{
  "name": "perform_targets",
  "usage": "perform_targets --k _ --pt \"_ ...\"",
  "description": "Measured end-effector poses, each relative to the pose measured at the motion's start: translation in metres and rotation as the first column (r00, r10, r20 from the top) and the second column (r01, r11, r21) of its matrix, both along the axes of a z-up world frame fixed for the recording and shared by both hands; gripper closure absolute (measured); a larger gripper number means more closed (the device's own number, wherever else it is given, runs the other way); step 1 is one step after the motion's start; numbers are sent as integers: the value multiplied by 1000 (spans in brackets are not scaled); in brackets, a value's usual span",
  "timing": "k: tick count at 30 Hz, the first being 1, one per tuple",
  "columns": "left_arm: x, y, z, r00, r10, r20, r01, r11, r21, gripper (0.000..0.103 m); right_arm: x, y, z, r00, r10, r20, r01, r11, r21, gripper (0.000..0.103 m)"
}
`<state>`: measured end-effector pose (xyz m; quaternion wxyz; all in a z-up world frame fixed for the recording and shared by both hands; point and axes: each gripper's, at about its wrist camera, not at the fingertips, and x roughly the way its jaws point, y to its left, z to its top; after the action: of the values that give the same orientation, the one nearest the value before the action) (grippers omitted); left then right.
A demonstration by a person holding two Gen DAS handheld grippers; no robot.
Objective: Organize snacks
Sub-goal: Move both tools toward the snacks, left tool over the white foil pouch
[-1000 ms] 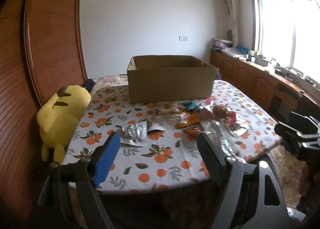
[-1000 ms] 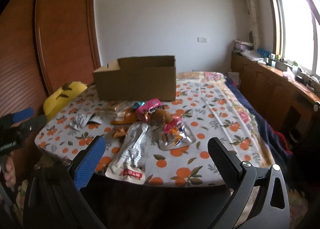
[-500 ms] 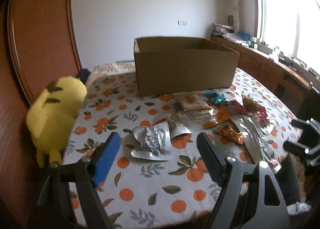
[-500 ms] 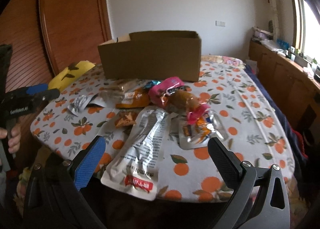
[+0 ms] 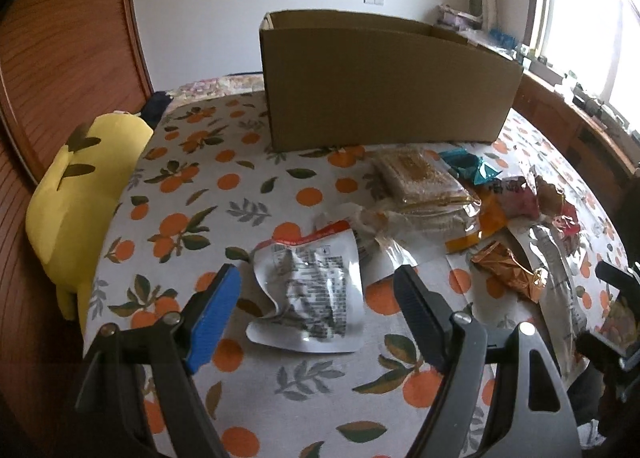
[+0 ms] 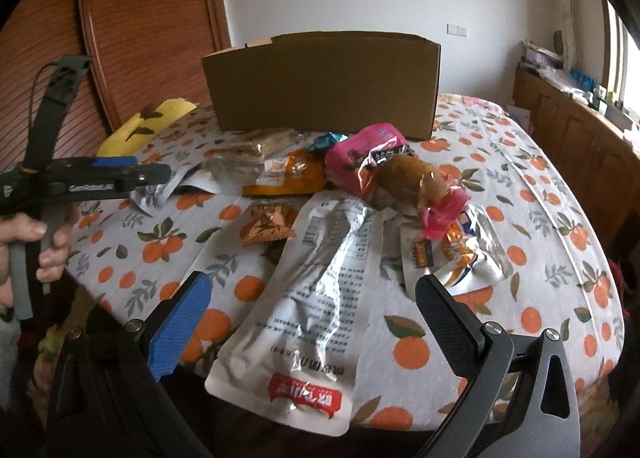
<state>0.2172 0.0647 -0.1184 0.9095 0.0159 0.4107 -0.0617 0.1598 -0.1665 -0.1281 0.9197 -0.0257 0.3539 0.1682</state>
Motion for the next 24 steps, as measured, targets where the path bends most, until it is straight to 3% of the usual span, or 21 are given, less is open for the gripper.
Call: perform_targets --k 10,15,16,17,19,24 --pt "12 7 -13 998 15 -56 -19 997 -77 27 -3 3 -7 1000 17 0 -17 1000 -13 0" --pt "19 3 -19 998 6 -69 -10 998 -61 28 10 3 -9 1000 25 -14 -25 1000 -15 0" --pt "20 2 -20 998 2 -69 -6 999 -52 32 12 3 -10 1000 24 -17 -24 1000 -17 0" --pt "20 -1 -23 998 2 -69 -4 1000 -22 42 15 3 -10 999 24 -22 -24 1000 -17 0" --pt "18 -4 -23 999 -1 -48 2 1000 22 45 17 1 -12 999 24 -30 -25 1000 -9 0" --pt "1 -3 -20 999 -19 -35 19 1000 -2 47 18 -3 -16 998 25 -51 -26 1000 -3 0"
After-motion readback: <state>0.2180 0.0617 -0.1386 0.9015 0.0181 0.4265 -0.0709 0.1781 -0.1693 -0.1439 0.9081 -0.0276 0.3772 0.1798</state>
